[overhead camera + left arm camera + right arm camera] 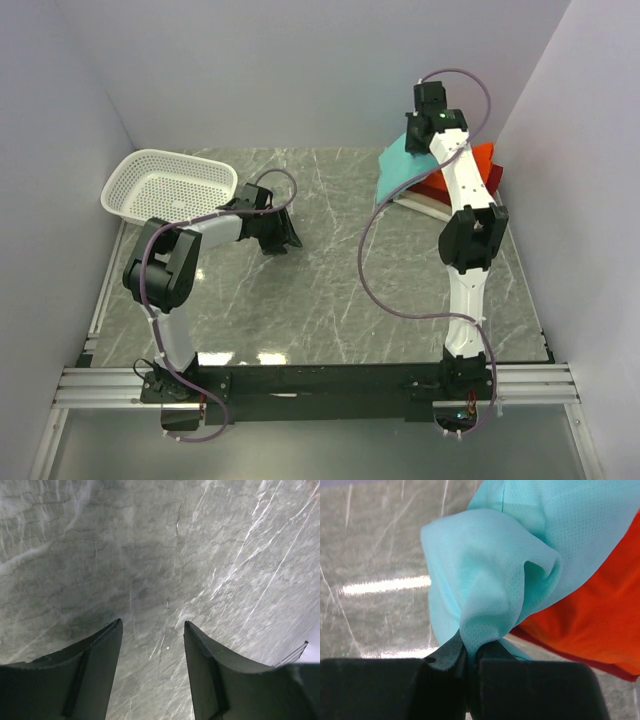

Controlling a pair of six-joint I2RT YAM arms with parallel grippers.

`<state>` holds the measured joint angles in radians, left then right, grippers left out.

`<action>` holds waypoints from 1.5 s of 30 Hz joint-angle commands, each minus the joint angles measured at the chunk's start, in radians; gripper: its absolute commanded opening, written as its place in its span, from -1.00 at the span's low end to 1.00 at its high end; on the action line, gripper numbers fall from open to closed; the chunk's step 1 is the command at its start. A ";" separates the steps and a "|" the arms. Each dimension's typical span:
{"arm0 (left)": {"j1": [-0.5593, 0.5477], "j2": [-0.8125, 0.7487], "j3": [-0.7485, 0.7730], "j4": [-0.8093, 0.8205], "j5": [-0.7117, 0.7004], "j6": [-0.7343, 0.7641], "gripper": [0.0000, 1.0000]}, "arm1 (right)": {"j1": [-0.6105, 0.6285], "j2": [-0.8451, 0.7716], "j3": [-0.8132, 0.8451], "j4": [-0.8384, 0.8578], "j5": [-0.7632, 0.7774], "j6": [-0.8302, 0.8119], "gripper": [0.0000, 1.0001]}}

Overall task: Fold and stack the t-shirts
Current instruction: Neatly place the folded tshirt to the corner

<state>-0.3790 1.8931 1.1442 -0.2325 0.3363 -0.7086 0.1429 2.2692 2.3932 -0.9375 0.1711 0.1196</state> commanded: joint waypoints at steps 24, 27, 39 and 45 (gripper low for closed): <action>-0.060 -0.035 -0.103 -0.103 -0.062 -0.020 0.18 | -0.255 -0.184 0.071 0.203 -0.364 0.066 -1.00; -0.070 -0.038 -0.087 -0.120 -0.074 -0.017 0.18 | -0.278 -0.185 0.017 0.194 -0.367 0.060 -1.00; -0.086 -0.057 -0.057 -0.159 -0.100 -0.012 0.19 | -0.350 -0.138 -0.107 0.147 -0.341 0.061 -1.00; -0.089 -0.034 -0.031 -0.169 -0.092 -0.006 0.19 | -0.347 -0.162 -0.062 0.195 -0.438 0.138 -1.00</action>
<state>-0.4603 1.8313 1.1015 -0.3195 0.2890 -0.7292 -0.2062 2.1498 2.2791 -0.7990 -0.1944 0.2092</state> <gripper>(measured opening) 0.594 0.045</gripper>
